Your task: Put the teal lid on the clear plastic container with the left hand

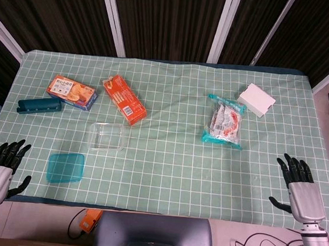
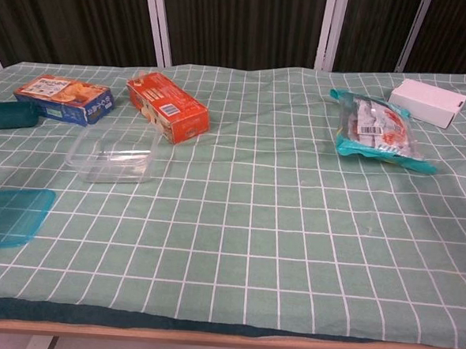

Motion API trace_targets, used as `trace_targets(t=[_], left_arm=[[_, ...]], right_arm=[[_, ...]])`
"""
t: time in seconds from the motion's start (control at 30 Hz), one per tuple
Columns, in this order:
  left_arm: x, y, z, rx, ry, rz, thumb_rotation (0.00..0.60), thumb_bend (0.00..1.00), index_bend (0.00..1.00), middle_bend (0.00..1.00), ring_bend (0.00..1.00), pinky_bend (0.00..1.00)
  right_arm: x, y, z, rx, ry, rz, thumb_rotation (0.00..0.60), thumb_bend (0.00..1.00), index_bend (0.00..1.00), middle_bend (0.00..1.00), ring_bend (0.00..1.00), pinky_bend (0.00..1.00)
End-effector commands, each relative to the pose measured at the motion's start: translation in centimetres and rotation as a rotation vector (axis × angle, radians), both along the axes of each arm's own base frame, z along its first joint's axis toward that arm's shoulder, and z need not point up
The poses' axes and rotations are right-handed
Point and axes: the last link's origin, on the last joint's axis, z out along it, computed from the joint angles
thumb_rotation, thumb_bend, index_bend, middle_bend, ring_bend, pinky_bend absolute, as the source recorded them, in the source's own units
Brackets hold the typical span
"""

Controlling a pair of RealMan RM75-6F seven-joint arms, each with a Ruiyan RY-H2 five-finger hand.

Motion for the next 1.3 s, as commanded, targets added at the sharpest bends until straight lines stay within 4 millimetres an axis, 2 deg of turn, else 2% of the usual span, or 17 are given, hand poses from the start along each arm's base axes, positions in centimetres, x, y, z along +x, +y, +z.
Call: trace_targets(t=[0.03, 0.2, 0.37, 0.53, 0.67, 1.0, 1.2, 1.3], left_arm=[[0.0, 0.4, -0.1, -0.010, -0.002, 0.001, 0.600, 0.35, 0.00, 0.00, 0.00, 0.00], [0.0, 1.5, -0.5, -0.057, -0.032, 0.011, 0.600, 0.34, 0.00, 0.00, 0.00, 0.00], [-0.3, 3.7, -1.1, -0.226, -0.076, 0.003, 0.600, 0.31, 0.00, 0.00, 0.00, 0.00], [-0.4, 5.9, -2.5, -0.442, -0.295, -0.007, 0.600, 0.26, 0.00, 0.00, 0.00, 0.00], [-1.0, 7.6, -3.8, -0.497, -0.420, -0.041, 0.600, 0.24, 0.00, 0.00, 0.00, 0.00], [-3.1, 8.9, -8.1, -0.584, -0.398, 0.024, 0.600, 0.23, 0.00, 0.00, 0.00, 0.00], [-3.9, 9.2, -9.4, -0.587, -0.356, 0.049, 0.600, 0.23, 0.00, 0.00, 0.00, 0.00], [-4.2, 9.4, -9.4, -0.584, -0.343, 0.054, 0.600, 0.23, 0.00, 0.00, 0.00, 0.00]], right_arm=[[-0.2, 0.1, 0.1, -0.004, 0.003, -0.007, 0.600, 0.15, 0.00, 0.00, 0.00, 0.00], [-0.7, 0.4, 1.0, -0.026, -0.001, -0.027, 0.600, 0.15, 0.00, 0.00, 0.00, 0.00], [-0.9, 0.5, 1.4, -0.038, -0.007, -0.033, 0.600, 0.15, 0.00, 0.00, 0.00, 0.00], [-0.9, 0.4, 0.9, -0.019, 0.006, -0.039, 0.600, 0.15, 0.00, 0.00, 0.00, 0.00], [-1.0, 0.3, 0.6, -0.007, 0.008, -0.048, 0.600, 0.15, 0.00, 0.00, 0.00, 0.00], [-0.9, 0.0, 0.3, 0.017, 0.014, -0.053, 0.600, 0.15, 0.00, 0.00, 0.00, 0.00], [-0.9, 0.1, 0.1, 0.027, 0.014, -0.053, 0.600, 0.15, 0.00, 0.00, 0.00, 0.00], [-0.8, 0.1, 0.1, 0.032, 0.014, -0.053, 0.600, 0.15, 0.00, 0.00, 0.00, 0.00]])
